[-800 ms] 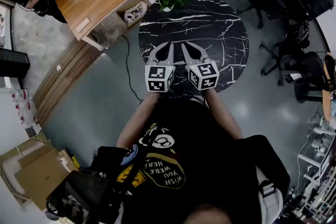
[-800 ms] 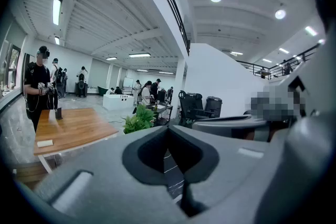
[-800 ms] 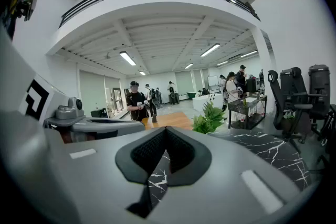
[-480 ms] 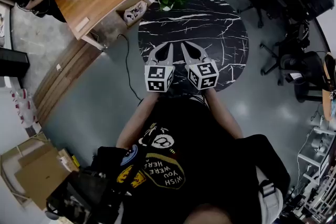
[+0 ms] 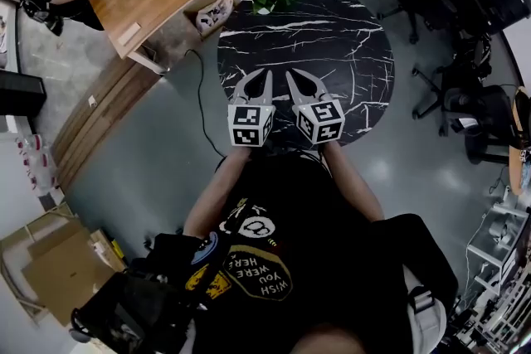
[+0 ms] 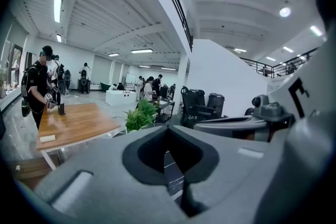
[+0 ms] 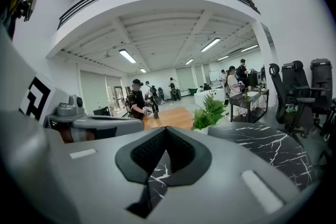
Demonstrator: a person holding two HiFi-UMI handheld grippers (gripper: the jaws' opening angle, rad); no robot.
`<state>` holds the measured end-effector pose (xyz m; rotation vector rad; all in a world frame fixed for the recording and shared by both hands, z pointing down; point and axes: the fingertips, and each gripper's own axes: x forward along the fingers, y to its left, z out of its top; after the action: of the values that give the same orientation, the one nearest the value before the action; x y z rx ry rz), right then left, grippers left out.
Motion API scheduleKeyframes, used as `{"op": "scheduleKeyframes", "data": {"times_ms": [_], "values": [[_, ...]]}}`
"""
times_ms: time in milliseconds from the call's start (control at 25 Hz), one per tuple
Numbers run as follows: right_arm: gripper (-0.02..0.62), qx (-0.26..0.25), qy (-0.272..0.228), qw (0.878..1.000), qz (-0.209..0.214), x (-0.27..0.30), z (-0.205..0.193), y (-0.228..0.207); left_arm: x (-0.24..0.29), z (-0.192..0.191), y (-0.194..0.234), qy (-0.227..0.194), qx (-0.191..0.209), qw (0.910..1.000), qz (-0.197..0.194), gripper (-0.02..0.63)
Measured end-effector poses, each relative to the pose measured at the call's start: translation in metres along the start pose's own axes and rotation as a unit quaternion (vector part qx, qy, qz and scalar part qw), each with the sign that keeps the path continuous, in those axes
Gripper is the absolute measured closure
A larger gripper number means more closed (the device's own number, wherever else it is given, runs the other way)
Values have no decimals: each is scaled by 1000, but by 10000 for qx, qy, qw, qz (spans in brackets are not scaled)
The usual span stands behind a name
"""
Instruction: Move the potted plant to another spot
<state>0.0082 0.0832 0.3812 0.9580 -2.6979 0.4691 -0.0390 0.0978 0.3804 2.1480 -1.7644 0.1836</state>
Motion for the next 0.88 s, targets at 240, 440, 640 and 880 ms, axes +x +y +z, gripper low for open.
{"op": "scheduleKeyframes", "data": {"times_ms": [240,440,640,880], "values": [[592,73,249,9995,194,13,-25,-12,13,-26,4,236,-125,9996,112,601],[592,97,454,9986,267,30,-40,-26,28,-34,14,340,-110,9992,167,601],[592,111,460,9986,225,72,-47,-32,52,-32,46,337,11,9994,12,601],[592,-252,181,9995,-90,134,-46,-45,91,-36,89,298,442,9981,-298,602]]}}
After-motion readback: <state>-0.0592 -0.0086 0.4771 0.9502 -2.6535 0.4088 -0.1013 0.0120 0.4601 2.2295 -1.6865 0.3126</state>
